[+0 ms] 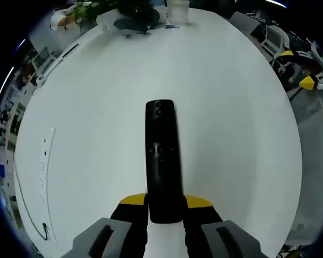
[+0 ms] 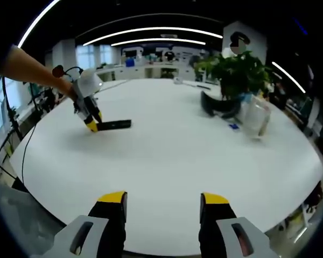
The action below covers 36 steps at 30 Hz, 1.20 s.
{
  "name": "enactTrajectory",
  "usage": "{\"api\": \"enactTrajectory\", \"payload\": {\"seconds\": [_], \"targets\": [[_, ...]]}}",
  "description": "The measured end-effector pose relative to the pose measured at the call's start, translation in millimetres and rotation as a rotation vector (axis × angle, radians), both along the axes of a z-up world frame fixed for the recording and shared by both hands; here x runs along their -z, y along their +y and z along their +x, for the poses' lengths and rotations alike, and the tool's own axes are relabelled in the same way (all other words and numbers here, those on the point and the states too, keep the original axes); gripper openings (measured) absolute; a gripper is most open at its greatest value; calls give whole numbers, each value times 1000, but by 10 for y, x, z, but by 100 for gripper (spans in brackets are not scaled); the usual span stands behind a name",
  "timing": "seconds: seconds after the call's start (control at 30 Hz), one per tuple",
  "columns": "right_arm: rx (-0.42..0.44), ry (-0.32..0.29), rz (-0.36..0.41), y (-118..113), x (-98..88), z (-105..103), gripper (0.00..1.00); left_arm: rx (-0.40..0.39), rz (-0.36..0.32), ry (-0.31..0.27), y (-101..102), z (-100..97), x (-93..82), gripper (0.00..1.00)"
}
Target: Press the specified remote control buttons in sequence, fully releasing each button before pressing the next.
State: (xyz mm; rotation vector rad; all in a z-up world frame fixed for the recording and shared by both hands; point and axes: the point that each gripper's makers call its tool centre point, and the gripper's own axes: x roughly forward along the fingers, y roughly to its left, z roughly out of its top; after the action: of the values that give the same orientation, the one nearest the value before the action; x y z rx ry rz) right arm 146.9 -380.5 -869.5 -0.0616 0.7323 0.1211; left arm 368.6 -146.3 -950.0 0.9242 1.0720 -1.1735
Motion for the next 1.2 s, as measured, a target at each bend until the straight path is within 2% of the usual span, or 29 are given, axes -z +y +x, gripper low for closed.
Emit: {"api": "enactTrajectory", "payload": {"seconds": [0.43,0.57,0.67,0.87,1.2], "targets": [[-7,-4,-1,4,-8,-4,51,-1,17,6,-7,-192,5,23],[-7,-5,4,9,-11,-4,51,-30,11,12,-10,-257,1,23],[-10,-5,0,10,-10,-7,51,12,24,16,-3,-367,2,23],[-8,-10,5,11,-20,-11,50,35,40,12,-3,-517,11,23],[-6,-27,16,10,-42,7,49,21,32,9,-22,-691,23,23]]}}
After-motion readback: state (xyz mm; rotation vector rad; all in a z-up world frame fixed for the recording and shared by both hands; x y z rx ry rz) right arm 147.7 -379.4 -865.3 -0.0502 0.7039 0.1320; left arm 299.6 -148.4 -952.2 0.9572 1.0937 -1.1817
